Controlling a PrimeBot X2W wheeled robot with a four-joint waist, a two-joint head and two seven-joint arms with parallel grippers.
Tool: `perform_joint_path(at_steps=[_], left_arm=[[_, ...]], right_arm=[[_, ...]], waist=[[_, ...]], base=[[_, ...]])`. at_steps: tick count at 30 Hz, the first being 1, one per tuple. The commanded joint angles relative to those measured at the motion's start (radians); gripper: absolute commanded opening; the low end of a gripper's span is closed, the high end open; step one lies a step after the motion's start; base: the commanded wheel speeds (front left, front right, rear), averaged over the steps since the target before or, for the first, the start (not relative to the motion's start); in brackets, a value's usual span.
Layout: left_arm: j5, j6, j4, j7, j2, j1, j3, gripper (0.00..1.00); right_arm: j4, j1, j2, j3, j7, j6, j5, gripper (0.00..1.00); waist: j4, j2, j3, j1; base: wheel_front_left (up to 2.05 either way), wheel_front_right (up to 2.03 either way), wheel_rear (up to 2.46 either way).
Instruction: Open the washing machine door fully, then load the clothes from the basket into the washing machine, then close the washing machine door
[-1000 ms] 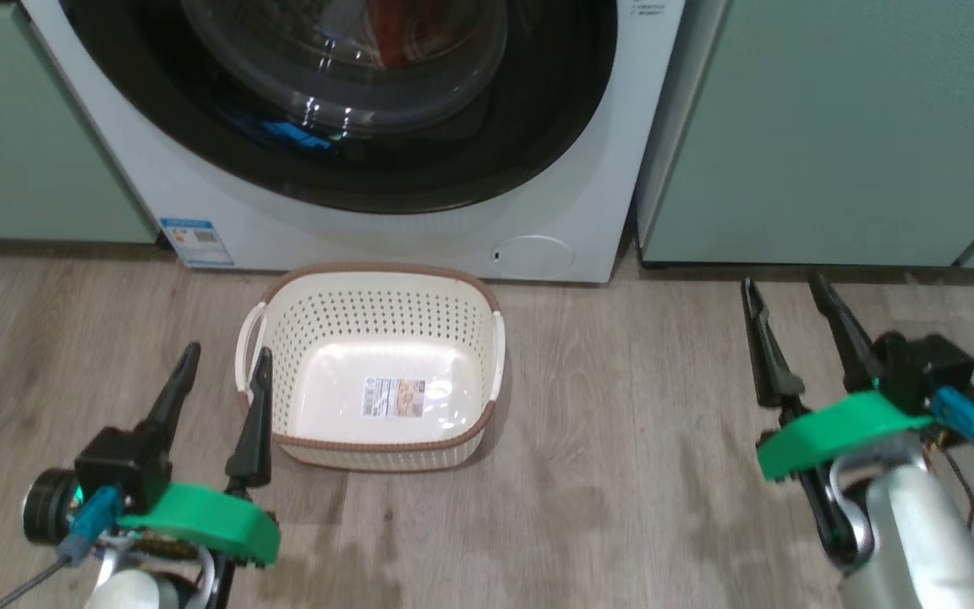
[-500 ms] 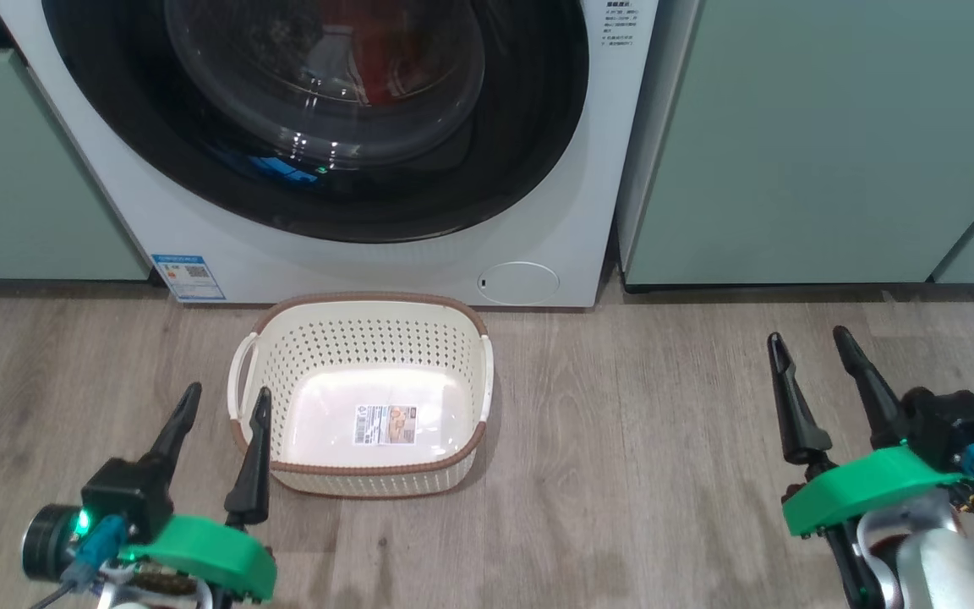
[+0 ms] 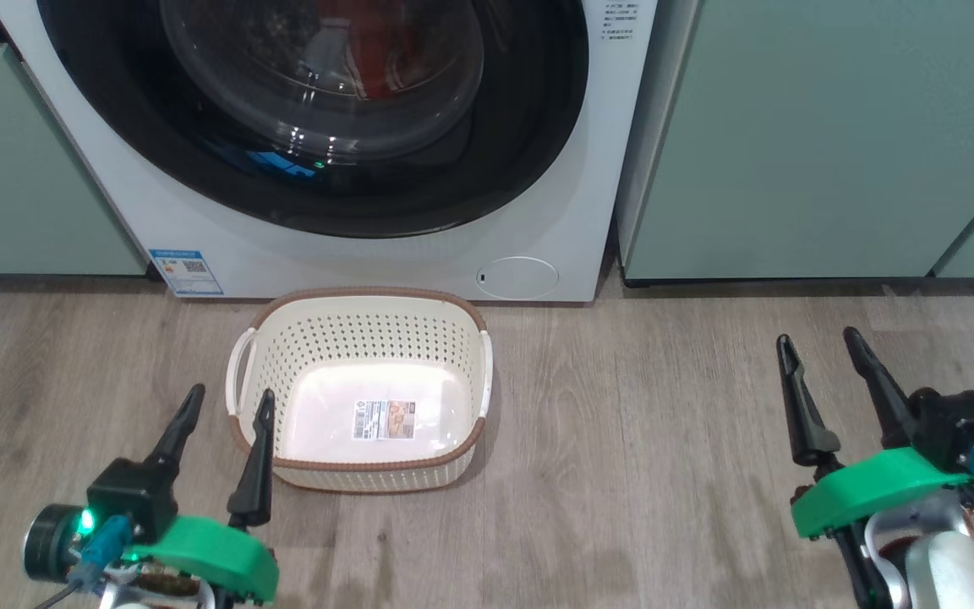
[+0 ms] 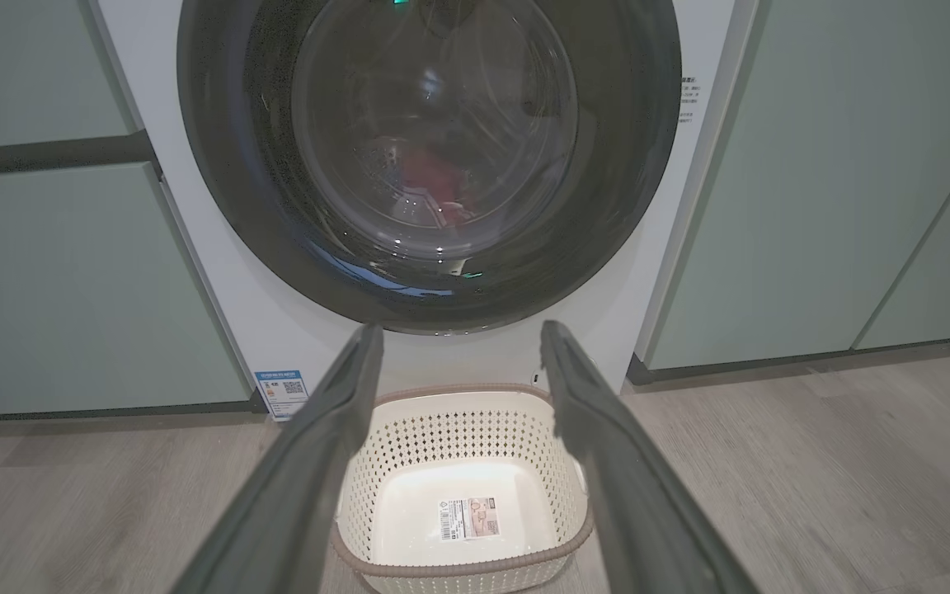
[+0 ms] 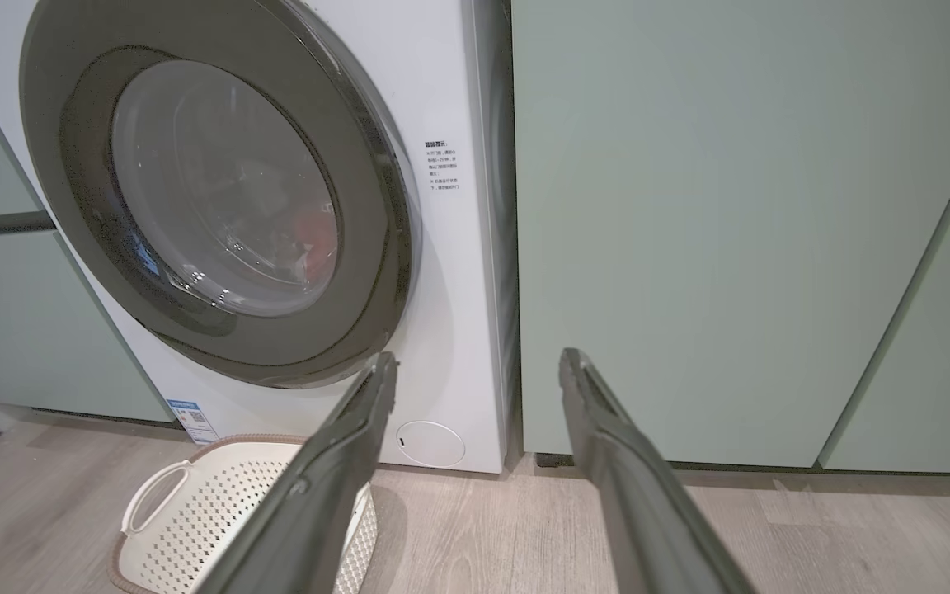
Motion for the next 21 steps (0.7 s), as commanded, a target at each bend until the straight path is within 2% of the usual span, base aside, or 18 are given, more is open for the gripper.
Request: perform_joint_path(at_steps=[1,21], left_arm=[[0.012,0.008,-0.036,-0.007,0.020,-0.039,0.035,1.00],[0.010,0.026,-0.037,-0.020,0.033,-0.048,0.027,1.00]], right_arm=[[-0.042,-0.026,-0.001,0.016,0.004,0.000,-0.008,1.00],[-0.045,-0.026,-0.001,0.005,0.009,0.000,-0.014,1.00]], waist=[[0.001,-0.0001,0.001,0.0001],[0.000,-0.0001,0.016,0.0001]], base=[[0.00,0.00,0.00],[0.00,0.00,0.00]])
